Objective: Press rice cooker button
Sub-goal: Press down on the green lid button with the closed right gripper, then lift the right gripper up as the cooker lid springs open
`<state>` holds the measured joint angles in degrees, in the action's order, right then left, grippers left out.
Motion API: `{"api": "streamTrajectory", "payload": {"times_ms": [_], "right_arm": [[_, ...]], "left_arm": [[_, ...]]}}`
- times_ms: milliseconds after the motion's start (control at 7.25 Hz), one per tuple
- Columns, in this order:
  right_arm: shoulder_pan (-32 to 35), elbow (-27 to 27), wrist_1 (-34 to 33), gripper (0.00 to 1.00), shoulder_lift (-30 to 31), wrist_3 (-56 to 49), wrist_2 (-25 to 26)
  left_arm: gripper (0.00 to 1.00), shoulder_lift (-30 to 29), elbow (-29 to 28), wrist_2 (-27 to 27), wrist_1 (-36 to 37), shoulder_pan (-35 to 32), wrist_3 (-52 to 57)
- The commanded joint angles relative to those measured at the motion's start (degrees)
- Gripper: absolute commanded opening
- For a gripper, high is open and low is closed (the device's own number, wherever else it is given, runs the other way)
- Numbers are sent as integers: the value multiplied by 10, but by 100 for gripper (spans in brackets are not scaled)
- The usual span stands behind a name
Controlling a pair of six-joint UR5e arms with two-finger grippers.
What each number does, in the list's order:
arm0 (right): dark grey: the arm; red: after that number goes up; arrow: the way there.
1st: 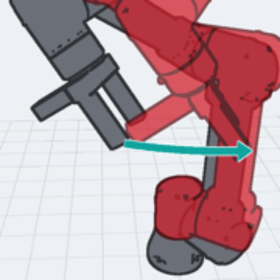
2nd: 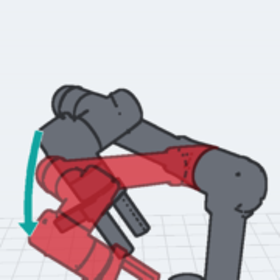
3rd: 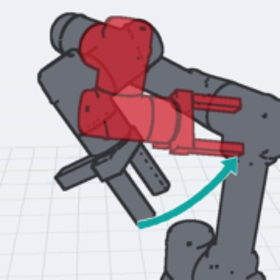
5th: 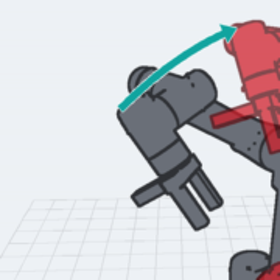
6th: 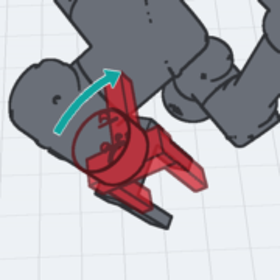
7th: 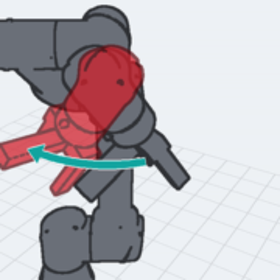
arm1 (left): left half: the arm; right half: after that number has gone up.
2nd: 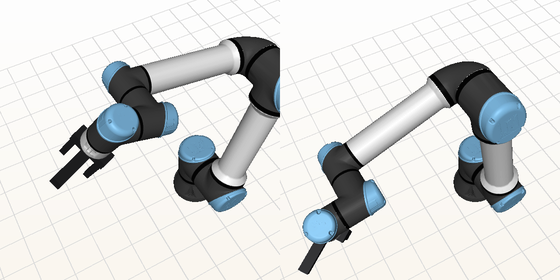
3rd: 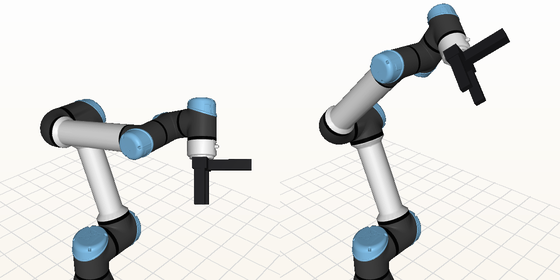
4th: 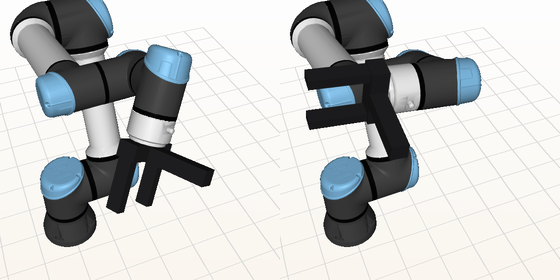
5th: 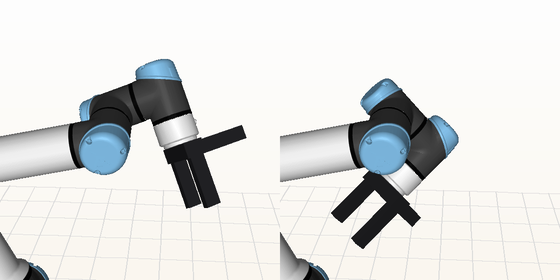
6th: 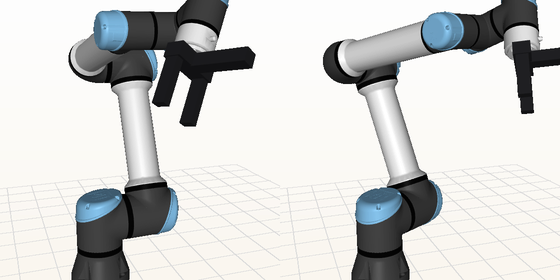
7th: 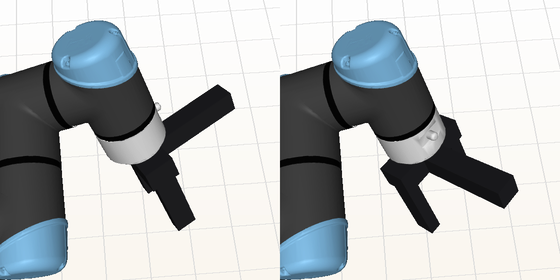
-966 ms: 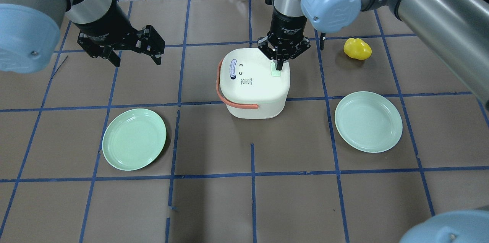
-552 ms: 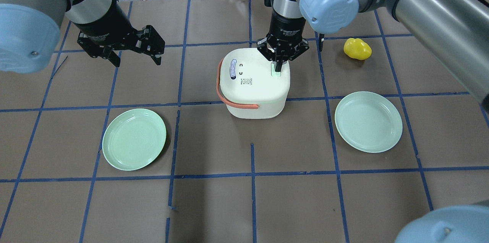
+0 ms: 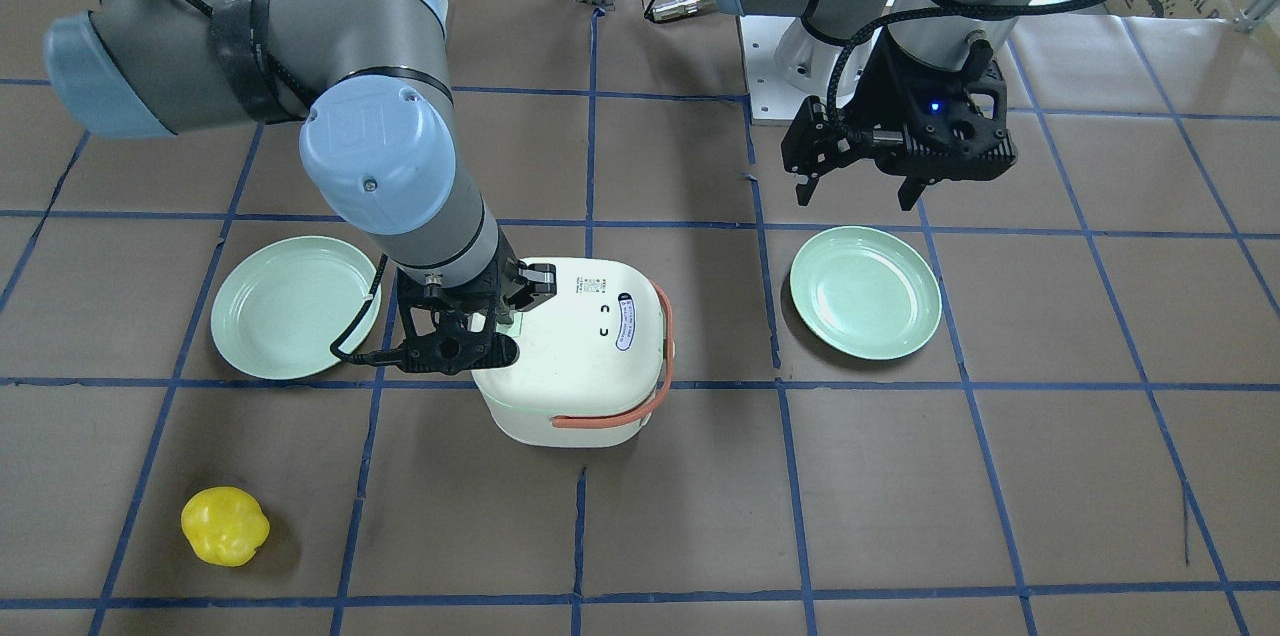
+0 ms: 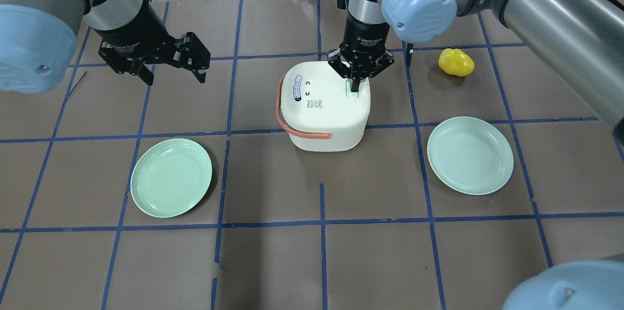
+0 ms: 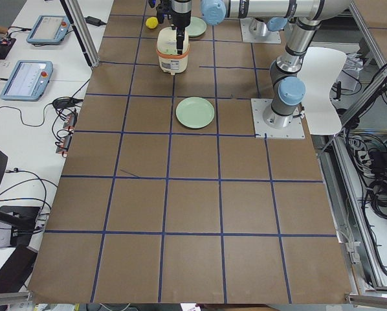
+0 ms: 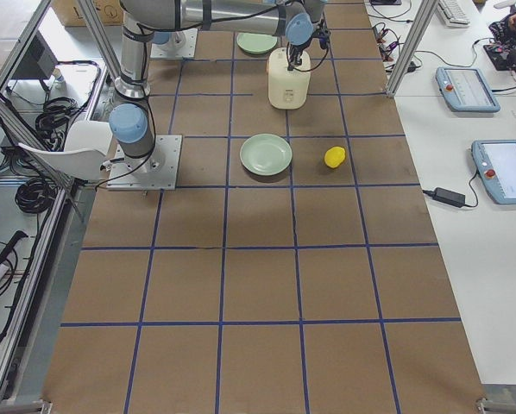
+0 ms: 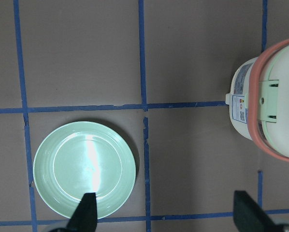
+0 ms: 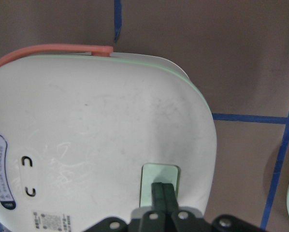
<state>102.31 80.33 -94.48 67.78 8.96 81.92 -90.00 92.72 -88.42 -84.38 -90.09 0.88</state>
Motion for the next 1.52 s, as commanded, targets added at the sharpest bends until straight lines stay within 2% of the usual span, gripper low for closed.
{"api": "streamTrajectory", "payload": {"times_ms": [0,414,552,690,828,966,1103,1241,1379], "right_arm": [[0,0,0,9,0,0,0],[0,-1,0,9,-4,0,1],[-1,-15,2,11,2,0,3],[1,-28,21,17,11,4,4],[4,-47,56,32,23,9,6],[4,-72,79,55,26,9,8],[3,-108,110,90,28,8,11],[-1,-143,137,99,30,6,12],[-9,-160,154,100,30,4,12]], "left_arm": [[100,0,0,0,0,0,0],[100,0,0,0,0,0,0],[100,0,0,0,0,0,0],[100,0,0,0,0,0,0],[100,0,0,0,0,0,0],[100,0,0,0,0,0,0],[100,0,0,0,0,0,0],[100,0,0,0,0,0,0],[100,0,0,0,0,0,0]]}}
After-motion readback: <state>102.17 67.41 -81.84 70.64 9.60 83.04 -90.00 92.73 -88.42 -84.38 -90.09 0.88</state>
